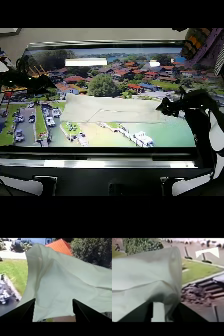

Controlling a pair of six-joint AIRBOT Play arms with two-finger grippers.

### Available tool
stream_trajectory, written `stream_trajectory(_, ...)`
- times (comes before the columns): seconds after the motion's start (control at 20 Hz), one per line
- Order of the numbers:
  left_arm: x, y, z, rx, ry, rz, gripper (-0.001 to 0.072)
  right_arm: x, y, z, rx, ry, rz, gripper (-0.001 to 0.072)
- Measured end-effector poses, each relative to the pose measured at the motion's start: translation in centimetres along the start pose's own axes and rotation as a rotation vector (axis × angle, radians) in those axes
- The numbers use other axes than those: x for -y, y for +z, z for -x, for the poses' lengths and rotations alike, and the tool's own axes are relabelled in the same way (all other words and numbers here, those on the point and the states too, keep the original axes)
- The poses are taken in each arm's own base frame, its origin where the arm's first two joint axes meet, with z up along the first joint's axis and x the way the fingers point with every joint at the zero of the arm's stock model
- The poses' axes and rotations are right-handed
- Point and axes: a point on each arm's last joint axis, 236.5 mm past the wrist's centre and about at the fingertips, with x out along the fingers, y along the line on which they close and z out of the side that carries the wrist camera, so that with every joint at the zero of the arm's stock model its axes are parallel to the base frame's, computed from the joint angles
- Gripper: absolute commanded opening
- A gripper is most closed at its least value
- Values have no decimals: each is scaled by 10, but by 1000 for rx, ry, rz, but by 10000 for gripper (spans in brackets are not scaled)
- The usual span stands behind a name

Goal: Fold the clothes and pants, and hang the long-sleeved shirts on hangers.

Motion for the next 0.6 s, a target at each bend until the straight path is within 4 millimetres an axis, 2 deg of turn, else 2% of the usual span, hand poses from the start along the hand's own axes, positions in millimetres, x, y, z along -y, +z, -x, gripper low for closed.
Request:
stream_trajectory(0.05,1,-2,0,-6,-1,-2,361,-2,-2,-3,-5,-8,6,33)
stream_trajectory(0.1,2,-3,-1,-12,0,-4,165,-4,-2,-2,1,-19,23,33)
stream_trajectory(0.15,4,-5,-2,-21,-1,-8,40,-8,-2,2,10,-24,32,33)
stream_trajectory(0.2,7,-8,-5,-33,-3,-15,18,-13,0,9,28,-23,35,33)
stream_trajectory(0.35,25,-23,-22,-83,-15,-46,18,-39,4,45,84,-16,54,33)
stream_trajectory(0.5,61,-46,-58,-125,-64,-62,18,-64,3,88,124,-27,79,33)
stream_trajectory(0.6,96,-63,-90,-132,-120,-53,17,-81,0,116,148,-32,90,33)
